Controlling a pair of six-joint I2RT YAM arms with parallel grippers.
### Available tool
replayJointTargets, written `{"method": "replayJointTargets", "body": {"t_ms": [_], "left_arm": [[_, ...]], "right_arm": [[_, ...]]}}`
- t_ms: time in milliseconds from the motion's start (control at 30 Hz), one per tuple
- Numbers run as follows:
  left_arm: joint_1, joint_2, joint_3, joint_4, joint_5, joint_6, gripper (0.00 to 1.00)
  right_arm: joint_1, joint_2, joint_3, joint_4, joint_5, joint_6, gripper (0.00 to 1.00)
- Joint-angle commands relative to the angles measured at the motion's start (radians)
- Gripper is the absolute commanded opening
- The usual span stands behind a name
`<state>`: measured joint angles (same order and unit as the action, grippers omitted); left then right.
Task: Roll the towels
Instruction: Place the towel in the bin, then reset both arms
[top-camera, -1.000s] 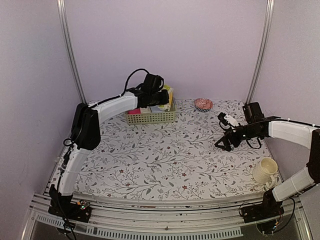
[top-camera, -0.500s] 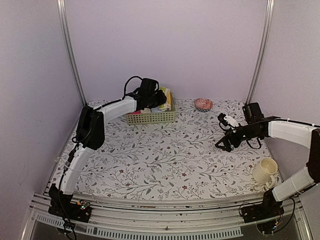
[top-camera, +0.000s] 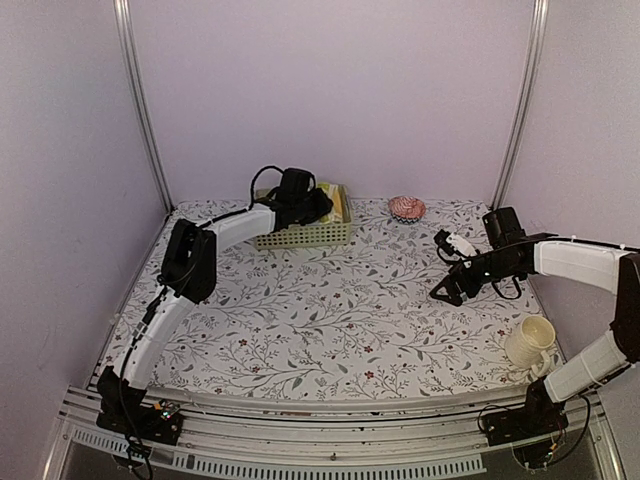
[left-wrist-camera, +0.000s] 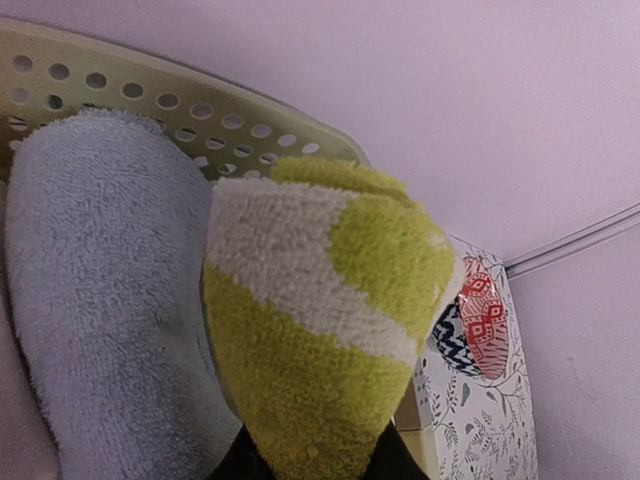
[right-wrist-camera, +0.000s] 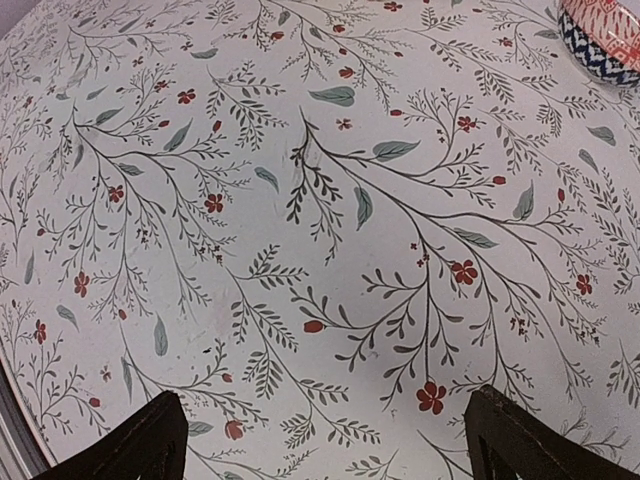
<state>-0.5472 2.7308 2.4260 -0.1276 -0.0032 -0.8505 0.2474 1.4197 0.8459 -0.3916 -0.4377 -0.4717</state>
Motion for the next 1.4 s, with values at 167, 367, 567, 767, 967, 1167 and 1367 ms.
{"method": "replayJointTargets", "body": {"t_ms": [167, 367, 567, 767, 967, 1167, 1367], "left_arm": [[0.031, 0.080, 0.041, 0.062, 0.121, -0.102, 0.13], [0.036, 0.054, 0.012, 0.035, 0.096, -0.098, 0.33], [0.035, 0.005, -0.013, 0.024, 0.084, -0.069, 0.42], [0.032, -0.016, -0.016, 0.006, 0.091, -0.045, 0.52], [0.026, -0.037, -0.031, 0.002, 0.082, -0.034, 0.54], [0.020, -0.065, -0.046, 0.003, 0.074, -0.016, 0.55], [0.004, -0.165, -0.120, 0.019, 0.046, 0.055, 0.54]], "right_arm": [[-0.006, 0.015, 0.033, -0.015, 0.005, -0.012, 0.99], [-0.006, 0.013, 0.034, -0.018, 0.005, -0.013, 0.99], [-0.007, 0.011, 0.035, -0.018, 0.005, -0.013, 0.99], [-0.006, 0.007, 0.035, -0.019, 0.002, -0.013, 0.99], [-0.006, 0.006, 0.036, -0.023, -0.004, -0.013, 0.99], [-0.007, 0.004, 0.036, -0.024, -0.004, -0.012, 0.99], [-0.007, -0.012, 0.055, -0.028, -0.007, 0.002, 0.99]]}}
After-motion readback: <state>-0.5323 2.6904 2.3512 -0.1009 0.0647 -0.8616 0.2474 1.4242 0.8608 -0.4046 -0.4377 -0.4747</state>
